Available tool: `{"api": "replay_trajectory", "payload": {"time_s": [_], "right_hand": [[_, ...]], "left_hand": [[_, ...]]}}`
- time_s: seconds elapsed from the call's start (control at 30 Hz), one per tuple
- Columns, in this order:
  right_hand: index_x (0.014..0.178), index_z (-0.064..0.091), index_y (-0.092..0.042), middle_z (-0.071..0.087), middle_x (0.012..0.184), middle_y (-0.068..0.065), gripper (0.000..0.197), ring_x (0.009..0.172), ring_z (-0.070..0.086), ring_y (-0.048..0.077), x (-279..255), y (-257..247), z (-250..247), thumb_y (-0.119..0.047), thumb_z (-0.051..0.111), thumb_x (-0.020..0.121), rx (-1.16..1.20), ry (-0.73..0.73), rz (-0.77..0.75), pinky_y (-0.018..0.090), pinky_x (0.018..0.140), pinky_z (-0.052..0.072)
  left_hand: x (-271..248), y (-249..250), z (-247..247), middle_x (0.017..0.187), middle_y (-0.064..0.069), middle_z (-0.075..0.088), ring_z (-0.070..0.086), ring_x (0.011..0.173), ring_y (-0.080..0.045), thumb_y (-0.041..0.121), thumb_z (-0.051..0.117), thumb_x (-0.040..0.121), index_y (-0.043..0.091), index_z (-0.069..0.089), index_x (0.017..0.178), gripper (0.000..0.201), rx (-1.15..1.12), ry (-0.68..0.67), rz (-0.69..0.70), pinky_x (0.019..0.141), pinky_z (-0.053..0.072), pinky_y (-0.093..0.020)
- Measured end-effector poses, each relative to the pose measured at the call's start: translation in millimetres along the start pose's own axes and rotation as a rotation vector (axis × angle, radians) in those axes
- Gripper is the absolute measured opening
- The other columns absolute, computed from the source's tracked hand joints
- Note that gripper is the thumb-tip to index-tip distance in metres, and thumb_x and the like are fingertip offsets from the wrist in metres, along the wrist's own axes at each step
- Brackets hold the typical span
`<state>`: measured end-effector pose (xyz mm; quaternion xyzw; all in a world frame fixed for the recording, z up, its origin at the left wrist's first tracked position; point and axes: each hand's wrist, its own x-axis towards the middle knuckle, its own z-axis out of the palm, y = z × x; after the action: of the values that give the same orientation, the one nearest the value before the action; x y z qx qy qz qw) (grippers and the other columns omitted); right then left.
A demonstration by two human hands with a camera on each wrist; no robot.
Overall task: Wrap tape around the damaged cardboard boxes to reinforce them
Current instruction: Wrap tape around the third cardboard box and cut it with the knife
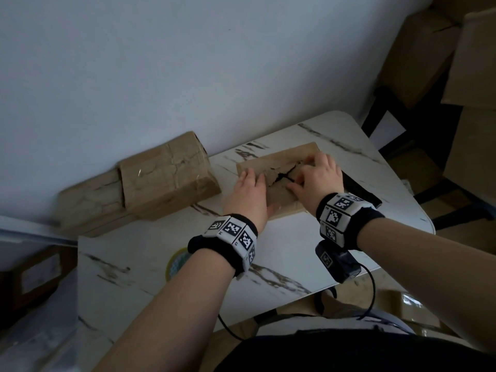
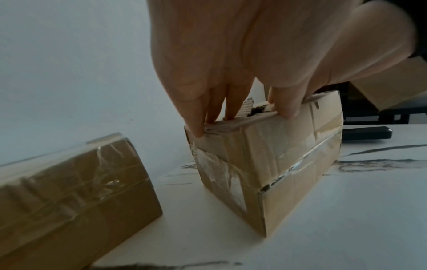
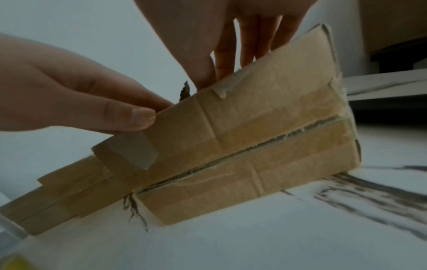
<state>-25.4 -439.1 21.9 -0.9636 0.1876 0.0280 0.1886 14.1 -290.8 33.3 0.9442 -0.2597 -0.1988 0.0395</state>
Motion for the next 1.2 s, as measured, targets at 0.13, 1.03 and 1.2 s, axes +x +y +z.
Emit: {"api": "replay_trajectory", "payload": {"time_s": [0.13, 1.03, 1.2], "right_hand": [[0.095, 0.064, -0.013, 0.043, 0.128, 0.006, 0.030, 0.122, 0.034, 0.026, -1, 4, 3, -0.041, 0.064, 0.084, 0.056, 0.034, -0.004, 0.035, 0.105, 0.026], [0.087, 0.065, 0.001, 0.061, 0.097, 0.016, 0.021, 0.097, 0.051, 0.033, 3, 7, -4, -0.019, 0.057, 0.086, 0.038, 0.148, -0.113, 0.038, 0.076, 0.040], [0.096, 0.064, 0.000, 0.054, 0.108, 0.014, 0.023, 0.088, 0.058, 0.031, 6, -1, -8, -0.013, 0.046, 0.094, -0.052, 0.021, -0.079, 0.031, 0.064, 0.038]], "left_hand": [[1, 1, 0, 0.158, -0.015, -0.001, 0.000, 0.147, -0.028, 0.048, 0.043, 0.095, 0.025, 0.006, 0.151, 0.071, 0.035, -0.032, 0.017, 0.111, 0.028, -0.043], [5, 8, 6, 0.156, -0.021, -0.011, -0.008, 0.145, -0.034, 0.043, 0.036, 0.099, 0.021, -0.001, 0.152, 0.068, 0.120, -0.107, -0.013, 0.117, 0.017, -0.042], [6, 9, 5, 0.156, -0.021, -0.010, -0.008, 0.145, -0.035, 0.041, 0.036, 0.099, 0.020, 0.000, 0.152, 0.067, 0.119, -0.106, -0.011, 0.118, 0.017, -0.043]]}}
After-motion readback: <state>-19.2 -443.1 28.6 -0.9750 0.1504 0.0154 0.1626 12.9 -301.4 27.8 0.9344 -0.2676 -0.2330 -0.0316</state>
